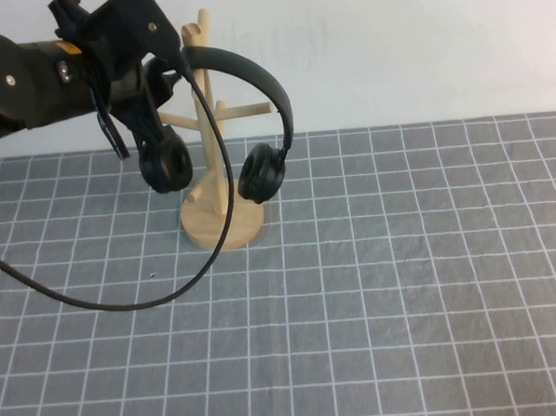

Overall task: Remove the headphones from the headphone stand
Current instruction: Pick up the headphones from the headphone stand

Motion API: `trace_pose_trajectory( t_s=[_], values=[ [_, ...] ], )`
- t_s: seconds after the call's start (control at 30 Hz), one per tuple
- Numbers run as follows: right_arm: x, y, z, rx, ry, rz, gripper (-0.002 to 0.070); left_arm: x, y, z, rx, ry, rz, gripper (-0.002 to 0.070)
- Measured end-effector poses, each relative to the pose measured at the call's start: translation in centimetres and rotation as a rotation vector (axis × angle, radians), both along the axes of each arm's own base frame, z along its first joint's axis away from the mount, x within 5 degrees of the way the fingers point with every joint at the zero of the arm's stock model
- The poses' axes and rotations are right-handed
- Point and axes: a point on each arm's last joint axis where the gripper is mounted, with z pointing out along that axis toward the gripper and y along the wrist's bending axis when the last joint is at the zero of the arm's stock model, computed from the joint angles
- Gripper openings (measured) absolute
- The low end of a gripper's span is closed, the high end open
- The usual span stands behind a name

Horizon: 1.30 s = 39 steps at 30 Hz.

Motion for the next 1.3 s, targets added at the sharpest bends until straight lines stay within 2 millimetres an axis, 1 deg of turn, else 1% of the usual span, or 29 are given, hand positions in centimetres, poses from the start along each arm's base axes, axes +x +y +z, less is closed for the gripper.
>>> trace_pose_trajectory(
  t_s=[0.33,0.6,0.7,0.77,0.8,0.87,0.97,1.03,1.13,1.2,1.3],
  values=[
    [0.0,0.0,0.0,0.000,0.000,0.000,-0.0009,0.3,0.0,0.0,-0.009,-0.026,0.013,0.0329],
    [0.0,0.0,0.0,0.000,0.000,0.000,-0.0009,1.0,-0.2,-1.2,0.000,-0.006,0.018,0.0329],
    [0.0,0.0,0.0,0.000,0.000,0.000,-0.0009,1.1,-0.2,-1.1,-0.001,-0.014,0.021,0.0325],
    [0.0,0.0,0.0,0.000,0.000,0.000,-0.0009,1.1,-0.2,-1.1,-0.004,-0.015,0.023,0.0300],
    [0.0,0.0,0.0,0.000,0.000,0.000,-0.0009,1.1,-0.2,-1.1,-0.004,-0.015,0.023,0.0276],
    [0.0,0.0,0.0,0.000,0.000,0.000,-0.0009,1.1,-0.2,-1.1,-0.004,-0.015,0.023,0.0214],
    [0.0,0.0,0.0,0.000,0.000,0.000,-0.0009,1.1,-0.2,-1.1,-0.001,-0.017,0.022,0.0099],
    [0.0,0.0,0.0,0.000,0.000,0.000,-0.0009,1.1,-0.2,-1.1,-0.004,-0.013,0.023,0.0052],
    [0.0,0.0,0.0,0.000,0.000,0.000,-0.0009,0.9,-0.2,-1.2,-0.012,0.009,0.020,0.0044],
    [0.0,0.0,0.0,0.000,0.000,0.000,-0.0009,0.6,-0.2,-0.7,-0.029,0.012,0.023,0.0044],
    [0.0,0.0,0.0,0.000,0.000,0.000,-0.0009,-0.3,0.0,0.8,-0.073,-0.004,0.029,0.0044]
  ],
)
